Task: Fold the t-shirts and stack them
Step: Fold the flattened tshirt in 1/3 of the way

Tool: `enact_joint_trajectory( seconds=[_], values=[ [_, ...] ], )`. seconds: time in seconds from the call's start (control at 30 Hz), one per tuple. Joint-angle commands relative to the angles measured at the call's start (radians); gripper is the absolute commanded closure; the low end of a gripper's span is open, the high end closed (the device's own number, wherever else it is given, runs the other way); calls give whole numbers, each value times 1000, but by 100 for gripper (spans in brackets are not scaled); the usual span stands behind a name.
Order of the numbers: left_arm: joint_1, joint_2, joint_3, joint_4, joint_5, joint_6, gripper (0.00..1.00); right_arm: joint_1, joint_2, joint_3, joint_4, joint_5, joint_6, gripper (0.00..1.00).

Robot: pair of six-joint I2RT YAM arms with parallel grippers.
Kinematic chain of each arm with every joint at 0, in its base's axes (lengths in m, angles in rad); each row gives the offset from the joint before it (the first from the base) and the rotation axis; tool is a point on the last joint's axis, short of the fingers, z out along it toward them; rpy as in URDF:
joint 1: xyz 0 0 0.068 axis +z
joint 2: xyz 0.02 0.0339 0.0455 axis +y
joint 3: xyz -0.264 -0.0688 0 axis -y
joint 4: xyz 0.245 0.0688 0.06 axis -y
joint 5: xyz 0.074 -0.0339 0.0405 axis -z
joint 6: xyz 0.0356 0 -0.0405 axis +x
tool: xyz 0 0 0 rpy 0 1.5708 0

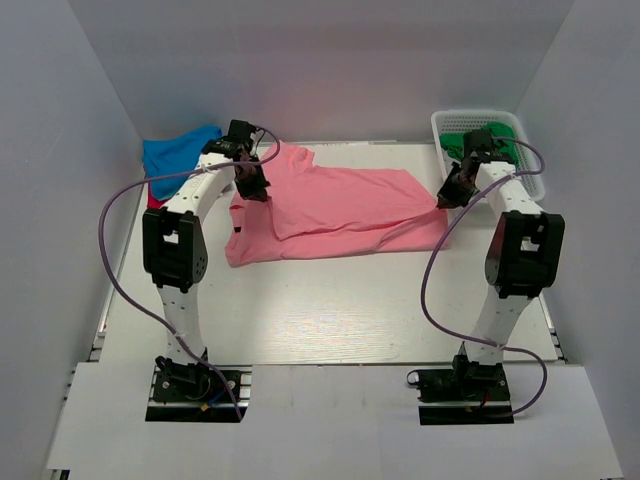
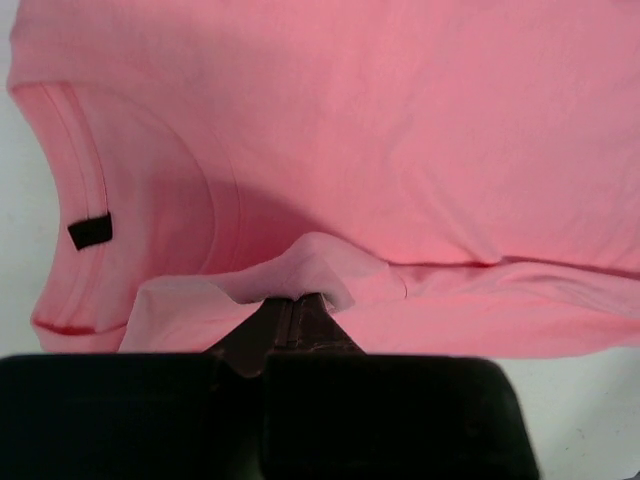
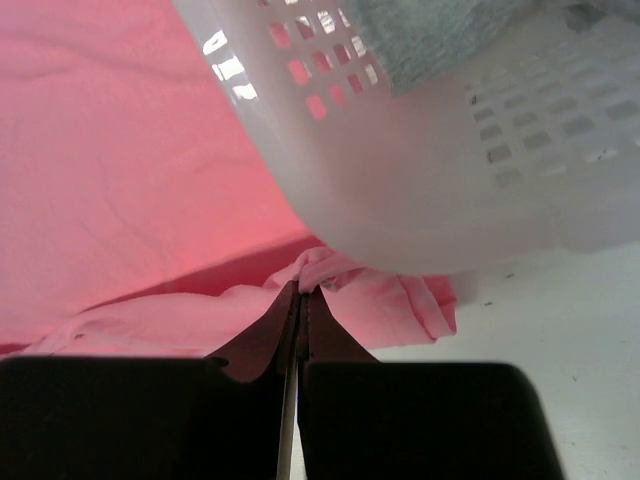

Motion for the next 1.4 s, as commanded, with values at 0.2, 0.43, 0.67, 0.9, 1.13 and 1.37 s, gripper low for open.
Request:
enact_joint_trajectory(
  seconds=[0.2,0.43,0.67,0.9,1.13,1.37],
  values=[
    [69,140,223,35,16,-78,28,13,73,121,55,-4,-49,73],
    [99,198,252,55,154,-68,0,66,9,66,89,-21,-82,46],
    [76,45,-2,52,186,-19,0,132,-105,-163,202,-34,-93,10],
    [76,-47,-306,213,248,-60,0,141,-29,-224,311,-66,-47,10],
    [98,-95,-494,257,165,-99,0,104,22,-325,319,-44,36,10],
    [98,-178,-645,248,57,-131,0,53,-120,-569,339,-23,105,10]
  ],
)
